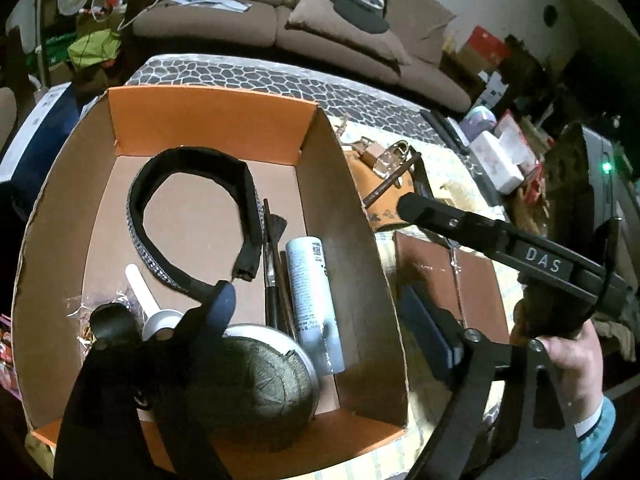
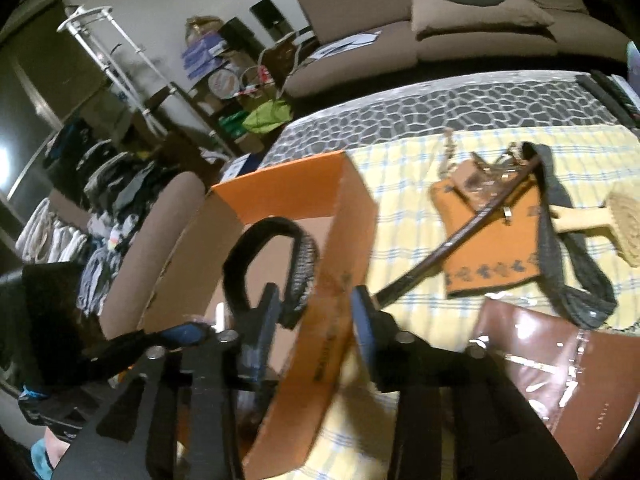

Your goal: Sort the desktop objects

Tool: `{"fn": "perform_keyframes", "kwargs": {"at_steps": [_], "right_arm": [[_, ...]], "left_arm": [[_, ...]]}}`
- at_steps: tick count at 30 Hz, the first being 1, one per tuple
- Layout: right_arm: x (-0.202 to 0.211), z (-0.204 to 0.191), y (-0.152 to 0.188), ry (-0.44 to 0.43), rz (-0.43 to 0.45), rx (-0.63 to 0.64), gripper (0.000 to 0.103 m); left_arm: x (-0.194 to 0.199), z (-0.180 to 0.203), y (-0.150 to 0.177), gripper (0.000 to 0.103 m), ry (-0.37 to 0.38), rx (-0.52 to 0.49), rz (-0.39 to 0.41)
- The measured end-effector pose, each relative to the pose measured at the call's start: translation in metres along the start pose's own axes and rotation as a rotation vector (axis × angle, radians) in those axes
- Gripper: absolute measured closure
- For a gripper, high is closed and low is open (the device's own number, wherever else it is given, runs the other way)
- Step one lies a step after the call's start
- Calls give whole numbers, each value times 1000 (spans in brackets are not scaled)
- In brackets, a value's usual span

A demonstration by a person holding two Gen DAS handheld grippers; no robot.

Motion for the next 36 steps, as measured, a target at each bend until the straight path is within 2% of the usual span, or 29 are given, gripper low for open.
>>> {"fn": "perform_keyframes", "kwargs": {"at_steps": [2,3,5,7,15,19,30,36], "right_arm": [[3,6,-1,15,7,-7,45],[5,10,-2,27,10,-8,42],[9,16,-2,56,15,-5,23],[12,24,-2,98,23,-8,16],[27,55,-1,194,36,-30,13],[35,58,0,221,48,-17,1],[49,73,6,270,40,19,1],[62,89,4,274,52,-10,1]], "left_arm": [[-1,4,-1,12,-7,-9,3],[-2,5,-1,10,-9,-12,5],[-3,10,-2,5,-5,-27,8],[-5,15,-3,4,7,-53,11],[-11,32,-3,0,-24,-103,28],[-13,38,-4,0,-19,-105,33],[-20,59,-8,0,-20,-128,47],[-37,78,-14,0,-51,-206,28]]}}
Point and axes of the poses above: each gripper's, at about its wrist camera, not at the fingertips, and x roughly against the way its jaws point, z to its right, y to its underside, the point moved 5 cm from there along -x, roughly the way its jaws point, and after that the axes turned 3 degrees about -x, right-handed, at the moved point
